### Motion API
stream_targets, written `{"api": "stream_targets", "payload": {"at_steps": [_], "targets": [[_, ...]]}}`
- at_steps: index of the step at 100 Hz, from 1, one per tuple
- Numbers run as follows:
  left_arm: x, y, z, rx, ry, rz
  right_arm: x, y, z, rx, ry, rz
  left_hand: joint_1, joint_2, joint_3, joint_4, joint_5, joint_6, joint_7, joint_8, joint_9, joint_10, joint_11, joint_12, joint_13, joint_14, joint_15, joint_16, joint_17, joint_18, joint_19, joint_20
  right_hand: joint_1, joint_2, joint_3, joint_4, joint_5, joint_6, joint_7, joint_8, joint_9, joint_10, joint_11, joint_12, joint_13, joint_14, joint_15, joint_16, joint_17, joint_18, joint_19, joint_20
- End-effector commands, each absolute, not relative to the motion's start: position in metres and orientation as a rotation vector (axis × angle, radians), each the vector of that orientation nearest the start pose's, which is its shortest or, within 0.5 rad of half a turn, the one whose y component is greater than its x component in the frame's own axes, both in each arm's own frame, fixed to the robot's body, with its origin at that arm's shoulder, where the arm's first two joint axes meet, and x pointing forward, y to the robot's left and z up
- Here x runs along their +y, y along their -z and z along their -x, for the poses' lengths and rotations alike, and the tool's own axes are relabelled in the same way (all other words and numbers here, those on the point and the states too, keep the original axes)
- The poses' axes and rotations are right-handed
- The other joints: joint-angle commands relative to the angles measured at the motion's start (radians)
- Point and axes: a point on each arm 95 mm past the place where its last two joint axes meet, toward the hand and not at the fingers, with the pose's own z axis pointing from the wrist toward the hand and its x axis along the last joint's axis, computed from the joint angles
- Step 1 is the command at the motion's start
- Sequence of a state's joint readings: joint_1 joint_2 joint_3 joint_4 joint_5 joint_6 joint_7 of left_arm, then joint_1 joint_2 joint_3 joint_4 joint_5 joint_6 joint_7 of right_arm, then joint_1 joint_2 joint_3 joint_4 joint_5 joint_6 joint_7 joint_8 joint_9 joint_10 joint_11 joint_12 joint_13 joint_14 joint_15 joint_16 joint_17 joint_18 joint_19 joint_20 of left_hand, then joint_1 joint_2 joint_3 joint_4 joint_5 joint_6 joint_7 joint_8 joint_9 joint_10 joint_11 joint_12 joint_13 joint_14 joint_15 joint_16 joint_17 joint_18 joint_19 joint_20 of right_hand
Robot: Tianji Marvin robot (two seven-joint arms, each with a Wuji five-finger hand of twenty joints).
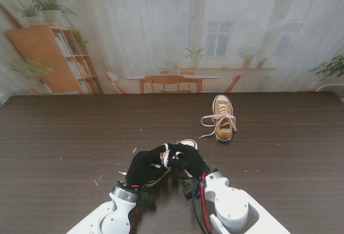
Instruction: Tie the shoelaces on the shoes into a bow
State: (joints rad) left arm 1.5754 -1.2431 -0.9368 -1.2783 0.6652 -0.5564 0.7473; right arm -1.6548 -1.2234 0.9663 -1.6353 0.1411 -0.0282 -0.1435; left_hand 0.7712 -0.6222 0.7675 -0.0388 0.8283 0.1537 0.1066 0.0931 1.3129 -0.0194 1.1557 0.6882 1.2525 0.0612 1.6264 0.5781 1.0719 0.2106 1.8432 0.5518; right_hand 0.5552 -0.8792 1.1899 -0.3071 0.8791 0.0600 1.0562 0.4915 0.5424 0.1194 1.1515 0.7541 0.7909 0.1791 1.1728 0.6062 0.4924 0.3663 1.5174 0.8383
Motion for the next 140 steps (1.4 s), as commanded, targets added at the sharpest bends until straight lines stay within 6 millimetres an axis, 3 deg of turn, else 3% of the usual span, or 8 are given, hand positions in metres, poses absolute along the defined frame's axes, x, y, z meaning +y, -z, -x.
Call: {"api": "stream_targets", "payload": {"at_steps": [1,37,48,60,69,101,128,140], "targets": [[-0.088,0.406,-0.323,0.924,2.411,1.337,0.127,0.368,-0.328,-0.665,1.858,2.128,-0.025,-0.018,-0.004,0.000,0.018,-0.184,-0.004,0.009,0.056,0.004,-0.007,-0.005,0.022,-0.041,0.015,-0.011,0.016,-0.123,0.229,-0.009,0.030,-0.014,-0.026,-0.017,0.023,-0.031,0.021,-0.016,-0.023,-0.025,-0.013,0.000,-0.022,-0.029,-0.002,0.008,-0.005,-0.028,-0.005,0.006],[-0.090,0.406,-0.323,0.917,2.420,1.343,0.128,0.371,-0.330,-0.660,1.821,2.141,-0.027,-0.014,-0.004,0.000,0.024,-0.186,-0.001,0.010,0.056,0.004,-0.007,-0.005,0.022,-0.044,0.015,-0.011,0.016,-0.125,0.229,-0.009,0.075,0.019,0.000,0.009,0.073,-0.050,0.060,0.019,-0.006,-0.033,-0.020,-0.006,-0.023,-0.032,0.000,0.010,-0.011,-0.033,-0.005,0.008],[-0.090,0.406,-0.323,0.914,2.420,1.351,0.128,0.371,-0.331,-0.672,1.825,2.128,-0.027,-0.014,-0.004,0.000,0.025,-0.185,-0.001,0.011,0.056,0.002,-0.007,-0.005,0.022,-0.044,0.015,-0.011,0.016,-0.126,0.229,-0.009,0.067,0.064,0.016,0.022,0.047,-0.017,0.074,0.079,-0.022,-0.038,-0.018,-0.007,-0.038,-0.036,0.002,0.012,-0.026,-0.046,-0.003,0.013],[-0.089,0.404,-0.322,0.908,2.420,1.362,0.127,0.371,-0.331,-0.687,1.827,2.112,-0.029,-0.012,-0.004,0.000,0.029,-0.185,0.001,0.011,0.055,0.000,-0.006,-0.004,0.022,-0.045,0.016,-0.011,0.016,-0.127,0.230,-0.008,0.046,0.060,0.067,0.016,0.005,0.015,0.100,0.148,-0.053,-0.037,-0.009,-0.007,-0.065,-0.039,0.006,0.015,-0.051,-0.057,-0.001,0.019],[-0.088,0.402,-0.321,0.888,2.425,1.402,0.128,0.369,-0.330,-0.671,1.831,2.112,-0.031,-0.011,-0.004,0.000,0.032,-0.183,0.002,0.011,0.055,-0.003,-0.006,-0.004,0.022,-0.046,0.016,-0.011,0.016,-0.127,0.230,-0.008,0.039,0.035,0.115,0.035,-0.006,0.038,0.126,0.178,-0.059,-0.033,-0.002,-0.010,-0.073,-0.035,0.008,0.018,-0.060,-0.054,0.000,0.022],[-0.082,0.400,-0.322,0.841,2.414,1.477,0.127,0.364,-0.328,-0.642,1.865,2.116,-0.037,-0.010,-0.003,-0.001,0.056,-0.179,0.012,0.015,0.057,0.001,-0.005,-0.004,0.022,-0.047,0.018,-0.011,0.017,-0.128,0.232,-0.007,0.027,-0.034,0.199,0.067,0.020,0.049,0.165,0.183,-0.027,-0.026,0.003,-0.029,-0.044,-0.027,0.009,0.014,-0.031,-0.040,0.004,0.021],[-0.077,0.398,-0.324,0.814,2.414,1.496,0.123,0.367,-0.330,-0.716,1.897,2.106,-0.022,-0.027,0.021,0.005,0.114,-0.196,0.040,0.025,0.059,0.001,-0.004,-0.003,0.021,-0.045,0.018,-0.011,0.016,-0.127,0.231,-0.008,0.025,-0.041,0.209,0.074,0.032,0.036,0.170,0.181,-0.016,-0.027,0.004,-0.039,-0.033,-0.029,0.008,0.011,-0.018,-0.034,0.008,0.019],[-0.076,0.397,-0.325,0.783,2.419,1.500,0.122,0.368,-0.330,-0.759,1.901,2.090,-0.015,-0.028,0.034,0.002,0.114,-0.201,0.110,0.061,0.055,0.009,-0.003,-0.001,0.022,-0.030,0.010,-0.013,0.014,-0.104,0.219,-0.012,0.022,-0.040,0.207,0.077,0.037,0.020,0.167,0.180,-0.009,-0.028,0.002,-0.044,-0.028,-0.027,0.009,0.010,-0.015,-0.033,0.011,0.018]]}}
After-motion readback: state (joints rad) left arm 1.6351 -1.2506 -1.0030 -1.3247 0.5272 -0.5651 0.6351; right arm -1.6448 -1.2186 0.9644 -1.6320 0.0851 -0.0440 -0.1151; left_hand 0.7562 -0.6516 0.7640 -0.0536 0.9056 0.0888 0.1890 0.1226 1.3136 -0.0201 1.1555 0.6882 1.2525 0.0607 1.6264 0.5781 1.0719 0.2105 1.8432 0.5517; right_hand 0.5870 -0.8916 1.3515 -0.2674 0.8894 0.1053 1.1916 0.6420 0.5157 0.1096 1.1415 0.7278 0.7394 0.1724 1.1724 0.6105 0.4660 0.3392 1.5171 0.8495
